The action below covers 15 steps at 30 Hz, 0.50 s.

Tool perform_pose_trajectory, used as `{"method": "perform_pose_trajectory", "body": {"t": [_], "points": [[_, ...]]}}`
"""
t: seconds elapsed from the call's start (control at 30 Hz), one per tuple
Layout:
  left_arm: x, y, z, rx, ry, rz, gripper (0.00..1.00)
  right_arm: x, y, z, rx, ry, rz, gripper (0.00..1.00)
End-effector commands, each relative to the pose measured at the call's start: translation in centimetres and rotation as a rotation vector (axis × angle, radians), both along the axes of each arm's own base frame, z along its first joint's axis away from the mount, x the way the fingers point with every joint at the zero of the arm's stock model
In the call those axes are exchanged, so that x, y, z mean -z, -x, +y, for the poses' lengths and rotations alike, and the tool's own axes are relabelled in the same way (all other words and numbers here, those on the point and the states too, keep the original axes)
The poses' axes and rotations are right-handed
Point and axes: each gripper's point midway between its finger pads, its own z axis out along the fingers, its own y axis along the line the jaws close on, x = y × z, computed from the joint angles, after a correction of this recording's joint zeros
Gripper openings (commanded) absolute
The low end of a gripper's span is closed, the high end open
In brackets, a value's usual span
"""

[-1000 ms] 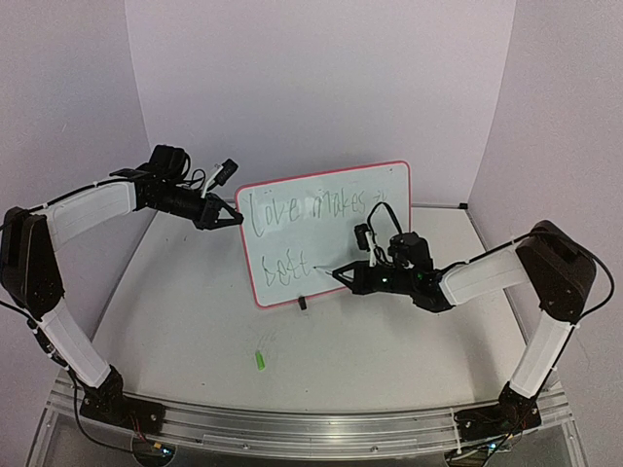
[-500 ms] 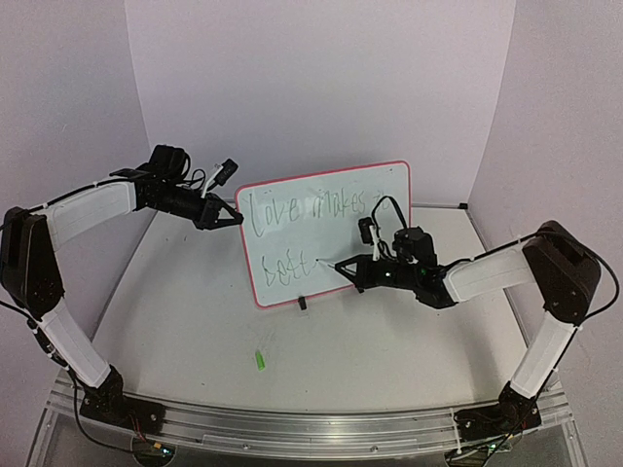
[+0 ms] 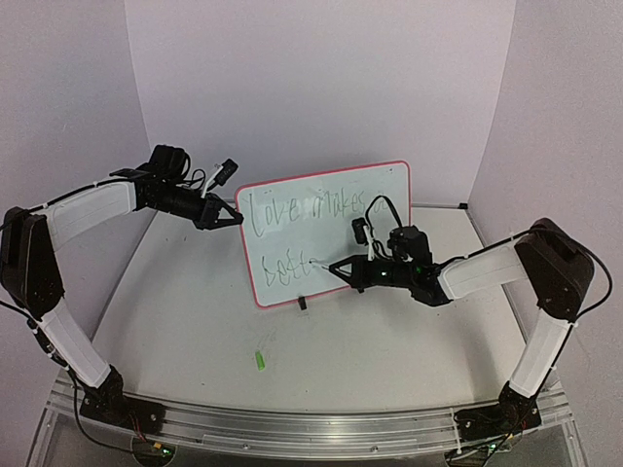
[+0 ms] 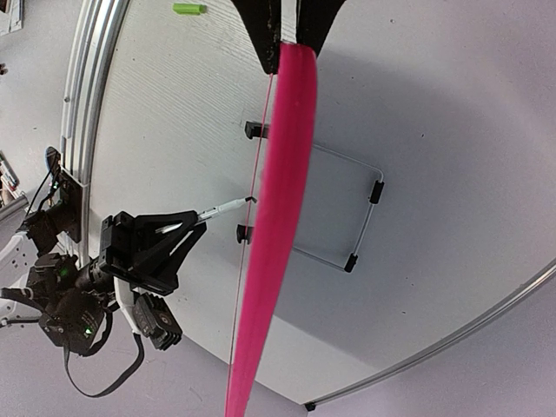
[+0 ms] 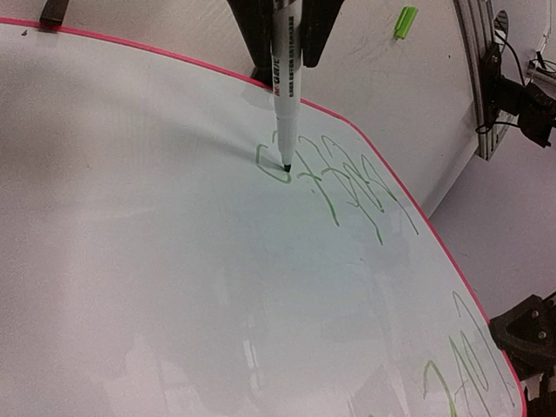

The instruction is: Write a sentence on the whiteboard

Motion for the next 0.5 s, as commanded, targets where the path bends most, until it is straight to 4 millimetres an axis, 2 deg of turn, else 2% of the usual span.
{"method": "perform_pose_trajectory", "body": {"t": [0.0,0.47], "points": [[1.2,1.1,-0.5,0.030,-0.043,0.020,0.00,1.0,-0.6,-0.6,0.041,0.011,0.009,0.00],[1.2,1.0,-0.6,0.032,-0.041,0.022,0.00,2.4,-0.4,-1.3,0.065,0.036,0.033,0.00]]}}
